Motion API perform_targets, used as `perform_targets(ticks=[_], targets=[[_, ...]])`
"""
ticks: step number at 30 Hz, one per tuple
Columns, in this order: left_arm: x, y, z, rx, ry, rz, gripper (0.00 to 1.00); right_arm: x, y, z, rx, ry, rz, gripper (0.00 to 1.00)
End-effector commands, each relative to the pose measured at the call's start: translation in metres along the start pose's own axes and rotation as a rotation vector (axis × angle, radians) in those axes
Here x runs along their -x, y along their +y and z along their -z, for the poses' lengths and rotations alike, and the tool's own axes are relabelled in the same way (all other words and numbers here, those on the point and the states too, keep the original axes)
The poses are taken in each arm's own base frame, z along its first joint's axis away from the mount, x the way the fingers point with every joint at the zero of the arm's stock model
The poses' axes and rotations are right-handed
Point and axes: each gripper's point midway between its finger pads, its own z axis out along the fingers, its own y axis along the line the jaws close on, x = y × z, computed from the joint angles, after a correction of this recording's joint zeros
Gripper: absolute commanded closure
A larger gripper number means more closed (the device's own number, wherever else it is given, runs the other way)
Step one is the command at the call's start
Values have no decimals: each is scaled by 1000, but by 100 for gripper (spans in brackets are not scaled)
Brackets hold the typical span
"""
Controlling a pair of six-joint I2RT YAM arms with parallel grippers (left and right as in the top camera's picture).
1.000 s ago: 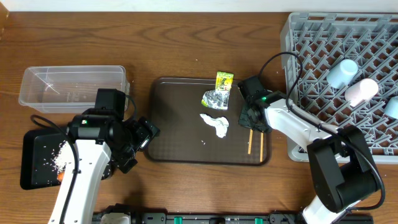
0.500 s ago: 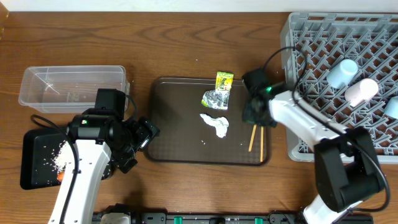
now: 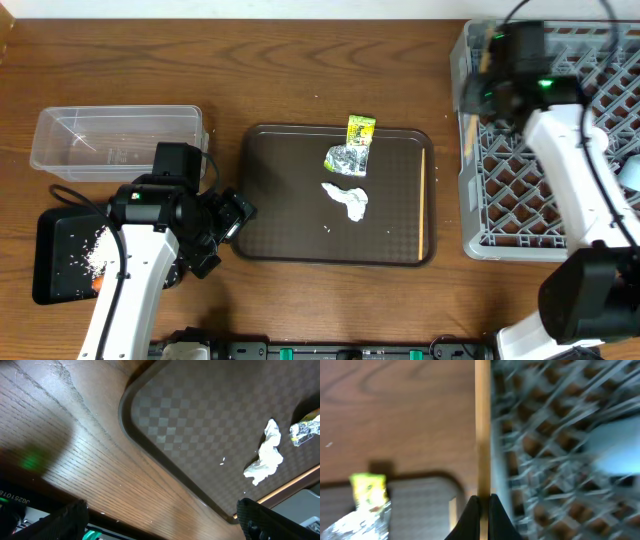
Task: Sort waste into correct bins and load items into the dishwasher rack
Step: 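Carry the chopsticks right and drop them into the dish rack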
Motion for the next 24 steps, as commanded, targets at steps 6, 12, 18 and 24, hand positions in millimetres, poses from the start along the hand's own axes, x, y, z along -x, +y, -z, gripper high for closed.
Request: perform_targets(ticks=[6, 12, 18, 24], targets=[[2, 1, 0, 9, -10, 3, 2, 27, -56, -7, -63, -68, 16, 99], [1, 1, 0, 9, -10, 3, 2, 31, -56, -34, -59, -71, 76, 99], [2, 1, 0, 9, -10, 3, 2, 27, -50, -55, -37, -52, 81, 99], [2, 1, 0, 9, -10, 3, 2, 25, -36, -62, 37, -46, 93, 99]])
